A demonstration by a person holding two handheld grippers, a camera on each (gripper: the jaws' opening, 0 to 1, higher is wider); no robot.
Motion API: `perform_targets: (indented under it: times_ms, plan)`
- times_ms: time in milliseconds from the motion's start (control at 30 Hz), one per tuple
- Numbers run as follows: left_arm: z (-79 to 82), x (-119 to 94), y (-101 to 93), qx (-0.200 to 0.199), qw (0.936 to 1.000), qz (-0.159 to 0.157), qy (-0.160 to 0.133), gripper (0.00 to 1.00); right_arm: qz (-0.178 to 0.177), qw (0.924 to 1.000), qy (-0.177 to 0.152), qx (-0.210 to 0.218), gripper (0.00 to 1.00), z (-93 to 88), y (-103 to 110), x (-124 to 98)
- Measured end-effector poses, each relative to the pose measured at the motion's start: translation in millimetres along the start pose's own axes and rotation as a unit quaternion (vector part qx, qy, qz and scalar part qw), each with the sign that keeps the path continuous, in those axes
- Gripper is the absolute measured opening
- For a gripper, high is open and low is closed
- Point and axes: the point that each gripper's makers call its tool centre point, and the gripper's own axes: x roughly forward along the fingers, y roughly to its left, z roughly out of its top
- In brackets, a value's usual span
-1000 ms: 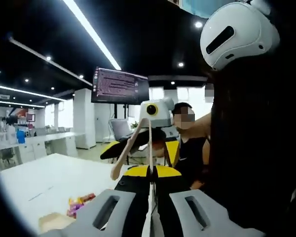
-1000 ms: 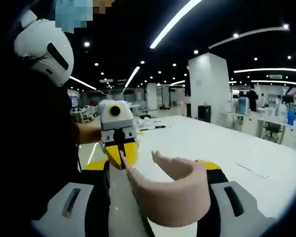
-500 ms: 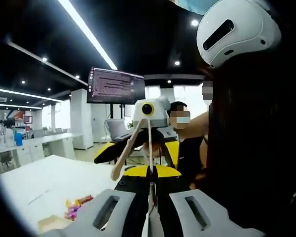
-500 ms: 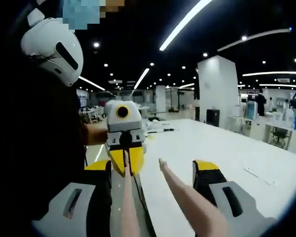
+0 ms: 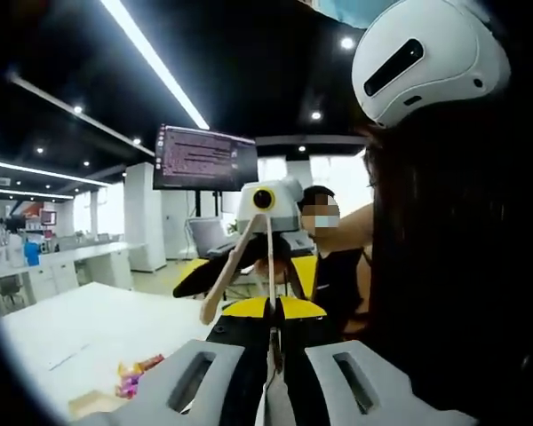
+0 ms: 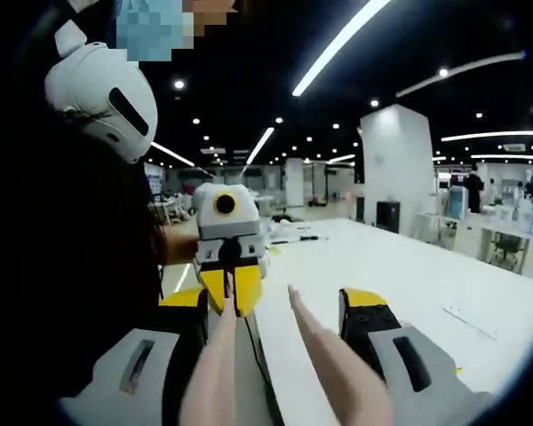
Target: Place the target food into the container with the food tongs after gripping and lifting it, then release it inside without dropping or visibly crushing the food.
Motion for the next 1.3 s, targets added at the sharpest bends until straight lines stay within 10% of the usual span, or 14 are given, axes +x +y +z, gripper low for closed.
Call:
perform_targets:
  times_ms: [400, 1300]
  plan:
    - [0.0, 5, -8.2, -0.001, 0.9999, -0.011, 0.007, 0.0, 0.024, 0.9994, -0.025, 0.0, 0.43, 15.0, 9, 0]
    - [6.8, 0, -14.3, 0.005, 0.9999, -0.011, 0.008, 0.0, 0.06, 0.9977, 0.033, -0.002, 0.35, -0.6, 28, -8]
